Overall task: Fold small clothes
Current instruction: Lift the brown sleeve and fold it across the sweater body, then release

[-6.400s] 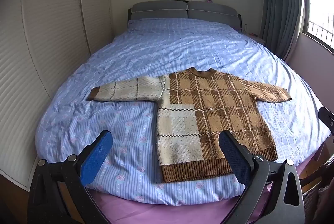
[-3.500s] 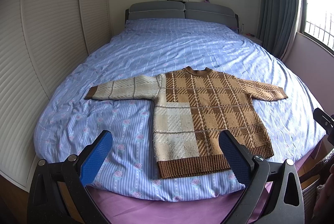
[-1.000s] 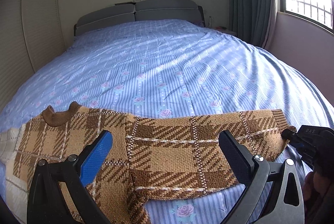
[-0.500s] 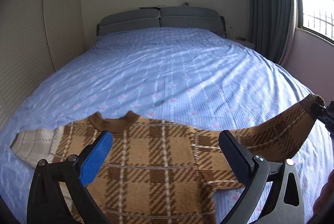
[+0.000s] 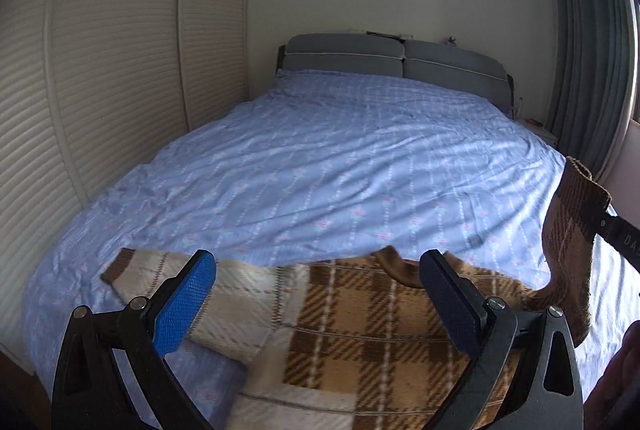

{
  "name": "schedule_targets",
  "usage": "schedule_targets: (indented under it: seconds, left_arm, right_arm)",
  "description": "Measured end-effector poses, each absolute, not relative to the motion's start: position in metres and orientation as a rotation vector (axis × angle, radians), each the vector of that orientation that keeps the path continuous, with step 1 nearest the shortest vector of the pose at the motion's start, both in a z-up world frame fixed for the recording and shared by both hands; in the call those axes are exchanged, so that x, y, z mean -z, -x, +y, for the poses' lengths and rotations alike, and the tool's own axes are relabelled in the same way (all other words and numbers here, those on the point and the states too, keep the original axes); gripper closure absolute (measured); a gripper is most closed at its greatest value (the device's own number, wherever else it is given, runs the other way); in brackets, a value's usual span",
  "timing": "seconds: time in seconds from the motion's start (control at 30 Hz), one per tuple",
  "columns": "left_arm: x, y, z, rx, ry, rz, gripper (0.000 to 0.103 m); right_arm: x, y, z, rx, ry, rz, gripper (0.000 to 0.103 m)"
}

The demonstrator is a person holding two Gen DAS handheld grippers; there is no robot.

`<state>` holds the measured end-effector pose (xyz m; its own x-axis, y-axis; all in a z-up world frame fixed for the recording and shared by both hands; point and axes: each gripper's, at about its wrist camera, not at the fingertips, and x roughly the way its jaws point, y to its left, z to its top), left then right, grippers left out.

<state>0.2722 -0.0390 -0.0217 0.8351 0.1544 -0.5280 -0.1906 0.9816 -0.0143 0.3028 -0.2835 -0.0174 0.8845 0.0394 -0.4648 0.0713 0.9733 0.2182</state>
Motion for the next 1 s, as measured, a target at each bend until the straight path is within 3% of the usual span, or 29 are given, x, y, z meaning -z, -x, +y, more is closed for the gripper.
schedule_targets:
  seconds: [0.43, 1.0]
  left_arm:
    - [0.076, -0.257, 0.104, -0.325, 0.132, 0.647, 0.0]
    - [0.123, -0.26, 0.138, -0.315, 0.185, 0.725, 0.0]
  right_arm:
    - [0.135, -0.327, -0.096, -0.078, 0.155, 0.717, 0.092]
    - [0.181, -0.343, -0.032, -0.123, 0.22, 0.794, 0.091]
